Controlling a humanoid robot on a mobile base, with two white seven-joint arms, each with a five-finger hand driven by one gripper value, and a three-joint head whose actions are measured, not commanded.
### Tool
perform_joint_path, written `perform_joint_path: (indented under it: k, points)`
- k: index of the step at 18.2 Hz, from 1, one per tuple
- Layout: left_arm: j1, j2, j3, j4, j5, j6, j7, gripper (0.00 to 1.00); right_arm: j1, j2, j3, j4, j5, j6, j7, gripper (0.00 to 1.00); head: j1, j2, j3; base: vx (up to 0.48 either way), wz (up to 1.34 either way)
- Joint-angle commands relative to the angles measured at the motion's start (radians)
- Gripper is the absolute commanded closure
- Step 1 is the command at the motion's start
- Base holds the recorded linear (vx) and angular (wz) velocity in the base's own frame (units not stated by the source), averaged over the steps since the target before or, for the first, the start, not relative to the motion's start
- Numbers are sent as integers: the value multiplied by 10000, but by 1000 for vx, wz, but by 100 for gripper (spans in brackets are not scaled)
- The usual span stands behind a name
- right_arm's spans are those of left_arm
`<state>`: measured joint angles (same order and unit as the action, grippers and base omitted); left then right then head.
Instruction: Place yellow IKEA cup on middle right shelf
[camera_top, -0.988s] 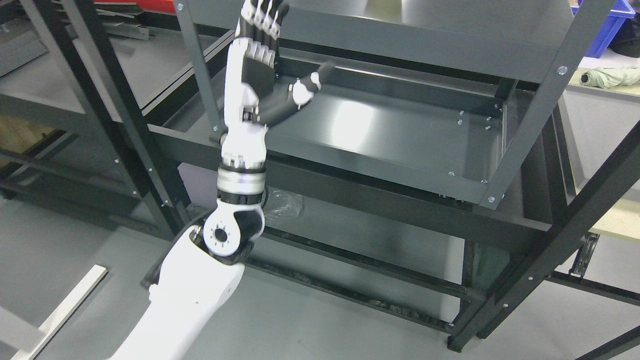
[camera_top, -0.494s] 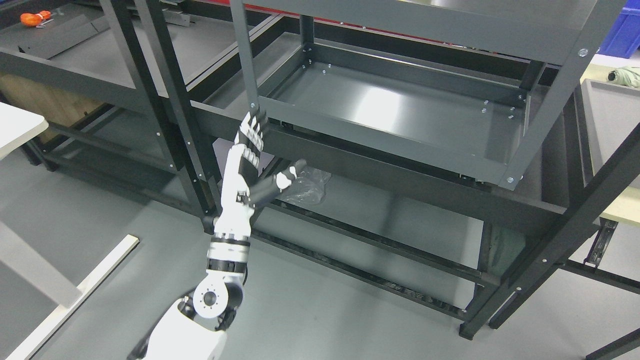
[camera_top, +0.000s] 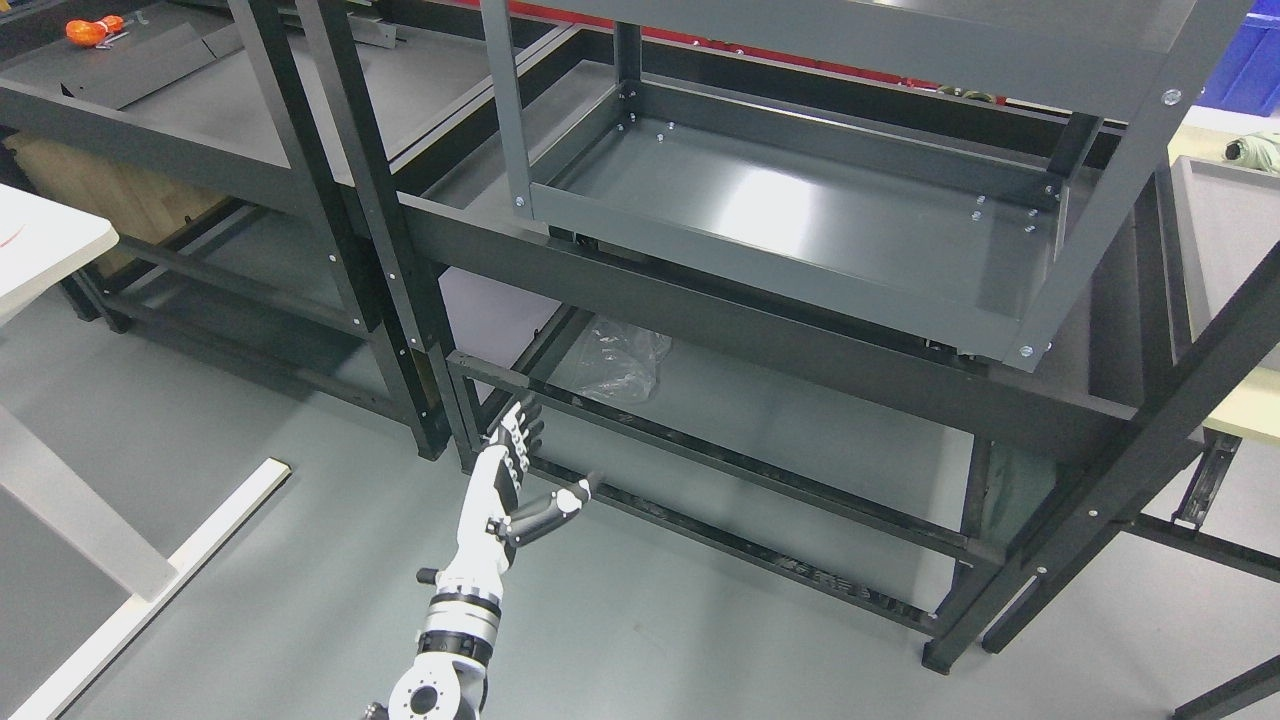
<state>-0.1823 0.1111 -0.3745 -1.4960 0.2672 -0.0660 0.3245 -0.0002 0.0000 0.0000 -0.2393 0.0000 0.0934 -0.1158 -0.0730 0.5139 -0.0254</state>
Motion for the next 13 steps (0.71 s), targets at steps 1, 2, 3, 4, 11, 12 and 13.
perform_joint_path:
  k: [1, 2, 3, 4, 11, 12, 13]
  points:
    - [367, -604, 201, -441, -2, 660, -8, 4, 140, -175, 169, -15, -245, 2, -8, 1, 0, 0, 0, 12, -1]
    - [275, -680, 217, -456, -2, 660, -8, 4, 140, -175, 169, 0, -245, 2, -8, 1, 0, 0, 0, 0, 0]
    - [243, -696, 217, -456, -2, 660, -8, 3, 140, -175, 169, 0, -245, 2, -8, 1, 0, 0, 0, 0, 0]
    - [213, -697, 262, -502, -2, 629, -8, 2, 125, -175, 169, 0, -245, 2, -8, 1, 0, 0, 0, 0, 0]
    - [-141, -681, 370, -1207, -2, 644, -8, 2, 140, -175, 169, 0, -245, 2, -8, 1, 0, 0, 0, 31, -78]
    - [-125, -666, 385, -1208, -2, 644, -8, 2, 140, -175, 169, 0, -245, 2, -8, 1, 0, 0, 0, 58, -109]
    - [-110, -651, 385, -1208, -2, 644, -8, 2, 140, -175, 169, 0, -245, 2, -8, 1, 0, 0, 0, 64, -176]
